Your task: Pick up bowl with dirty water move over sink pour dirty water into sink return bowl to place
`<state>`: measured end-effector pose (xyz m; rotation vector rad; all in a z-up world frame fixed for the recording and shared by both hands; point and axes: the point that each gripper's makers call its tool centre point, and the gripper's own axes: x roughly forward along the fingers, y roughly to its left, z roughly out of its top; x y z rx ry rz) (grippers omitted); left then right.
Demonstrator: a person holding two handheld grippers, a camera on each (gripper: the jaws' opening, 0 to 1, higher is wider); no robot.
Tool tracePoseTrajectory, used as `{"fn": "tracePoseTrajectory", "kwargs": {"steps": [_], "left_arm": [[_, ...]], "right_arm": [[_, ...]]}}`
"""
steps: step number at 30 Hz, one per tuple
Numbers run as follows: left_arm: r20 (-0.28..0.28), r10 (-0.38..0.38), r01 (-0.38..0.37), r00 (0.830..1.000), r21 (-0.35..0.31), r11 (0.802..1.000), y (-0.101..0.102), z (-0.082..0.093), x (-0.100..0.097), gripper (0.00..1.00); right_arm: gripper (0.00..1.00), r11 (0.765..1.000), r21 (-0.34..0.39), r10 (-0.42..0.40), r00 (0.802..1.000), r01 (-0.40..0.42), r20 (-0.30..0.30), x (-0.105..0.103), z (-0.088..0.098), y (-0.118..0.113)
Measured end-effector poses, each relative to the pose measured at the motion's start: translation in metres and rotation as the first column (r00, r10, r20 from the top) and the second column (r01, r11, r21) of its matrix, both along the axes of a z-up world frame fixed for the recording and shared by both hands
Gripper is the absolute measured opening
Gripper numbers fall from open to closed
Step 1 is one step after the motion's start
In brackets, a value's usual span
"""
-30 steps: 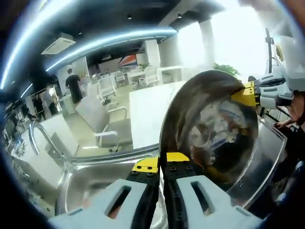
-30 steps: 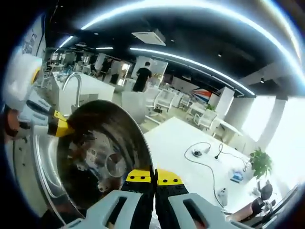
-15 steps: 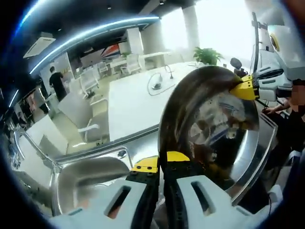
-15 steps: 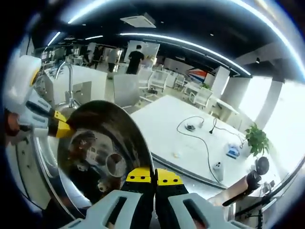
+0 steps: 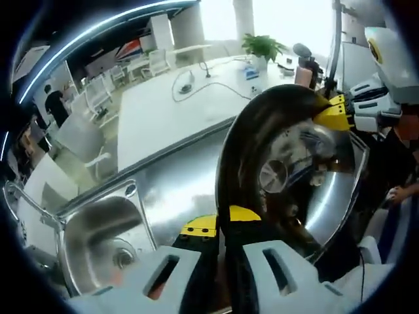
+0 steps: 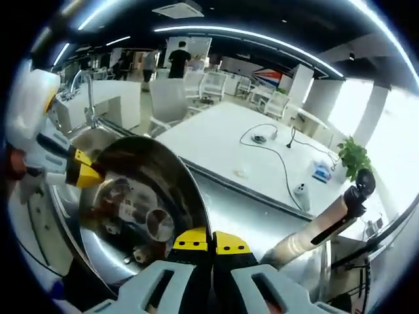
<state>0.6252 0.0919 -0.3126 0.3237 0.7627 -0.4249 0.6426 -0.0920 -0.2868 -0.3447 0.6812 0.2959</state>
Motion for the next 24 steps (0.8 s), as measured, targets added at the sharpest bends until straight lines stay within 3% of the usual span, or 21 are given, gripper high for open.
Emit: {"fn": "tracePoseTrajectory", "kwargs": {"steps": [4,13,24], "left_arm": [[-0.055,-0.037,0.039,0.998,0.037,0.999,-0.011,-0.016,-0.011,0.0],[-0.154,-0.064,0.072,0.986,0.048,0.996,-0.024,-0.036,-0.022,0.0],[-0.241,-0.067,0.087,0.968,0.072,0.994,-0.025,-0.056,-0.031,0.0]], "right_arm": [[0.0,1.0,0.011,-0.008,0.999,0.009,-0.049,-0.007,-0.016,-0.01],[0.0,1.0,0.014,-0.011,0.991,0.013,-0.132,-0.019,-0.042,-0.024],[0.0,1.0,0.025,-0.014,0.982,0.019,-0.186,-0.03,-0.067,-0.027]]}}
